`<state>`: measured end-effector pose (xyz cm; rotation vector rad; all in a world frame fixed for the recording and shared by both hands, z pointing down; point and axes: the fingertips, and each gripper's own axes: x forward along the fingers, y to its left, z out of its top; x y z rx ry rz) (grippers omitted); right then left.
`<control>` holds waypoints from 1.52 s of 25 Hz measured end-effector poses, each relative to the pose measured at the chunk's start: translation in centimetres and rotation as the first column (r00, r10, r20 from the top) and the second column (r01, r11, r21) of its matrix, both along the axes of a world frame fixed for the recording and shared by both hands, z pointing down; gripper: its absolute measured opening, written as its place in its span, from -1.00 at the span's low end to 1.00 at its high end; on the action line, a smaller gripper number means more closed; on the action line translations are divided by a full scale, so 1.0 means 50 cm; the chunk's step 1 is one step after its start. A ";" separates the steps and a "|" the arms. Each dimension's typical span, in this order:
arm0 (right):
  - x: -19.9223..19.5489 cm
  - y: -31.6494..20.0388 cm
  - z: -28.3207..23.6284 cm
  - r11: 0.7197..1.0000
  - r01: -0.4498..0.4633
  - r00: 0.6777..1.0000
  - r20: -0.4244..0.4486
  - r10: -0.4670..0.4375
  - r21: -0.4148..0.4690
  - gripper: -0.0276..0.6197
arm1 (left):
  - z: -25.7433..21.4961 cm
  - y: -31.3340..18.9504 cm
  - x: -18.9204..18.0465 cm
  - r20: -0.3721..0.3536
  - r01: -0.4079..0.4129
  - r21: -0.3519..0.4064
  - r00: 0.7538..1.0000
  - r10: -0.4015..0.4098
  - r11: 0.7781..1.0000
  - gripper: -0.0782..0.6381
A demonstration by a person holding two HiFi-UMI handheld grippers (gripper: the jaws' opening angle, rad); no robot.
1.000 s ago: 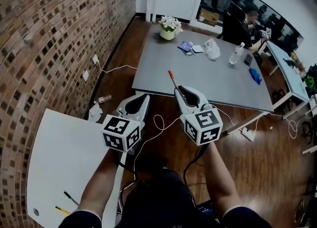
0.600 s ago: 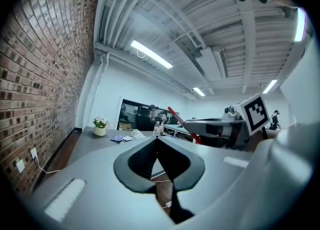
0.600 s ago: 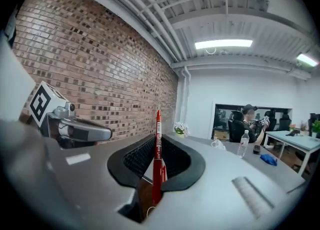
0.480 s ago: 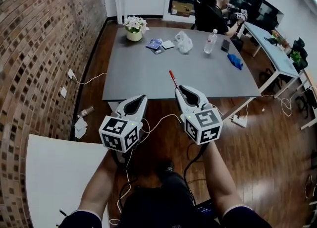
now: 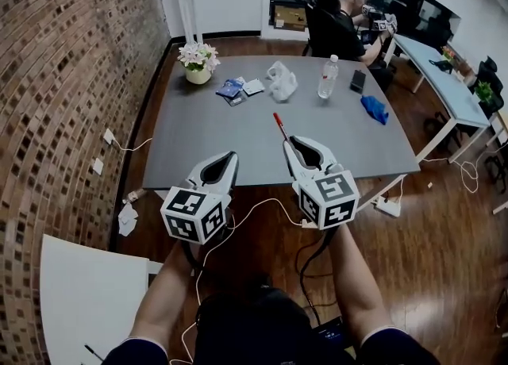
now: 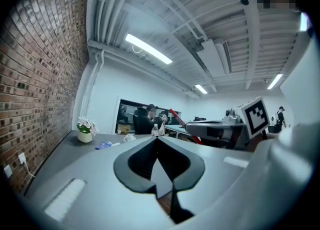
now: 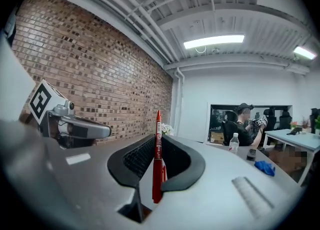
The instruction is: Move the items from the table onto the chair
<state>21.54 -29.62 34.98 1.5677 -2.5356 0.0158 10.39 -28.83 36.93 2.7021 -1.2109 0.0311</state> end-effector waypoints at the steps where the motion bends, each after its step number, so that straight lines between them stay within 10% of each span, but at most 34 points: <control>1: 0.010 -0.012 0.000 1.000 0.000 1.000 0.008 0.000 0.001 -0.78 | -0.002 -0.010 0.008 0.006 0.001 0.002 1.000 -0.001 1.000 -0.75; 26: 0.077 -0.401 0.099 0.984 -0.124 0.991 -0.065 0.117 -0.128 -0.78 | 0.088 -0.436 0.066 -0.029 -0.100 -0.092 0.995 0.098 0.991 -0.75; 38: 0.090 -0.503 0.182 0.977 -0.027 0.998 -0.066 0.013 -0.213 -0.78 | 0.133 -0.517 0.094 0.022 -0.015 -0.144 1.000 0.018 0.990 -0.75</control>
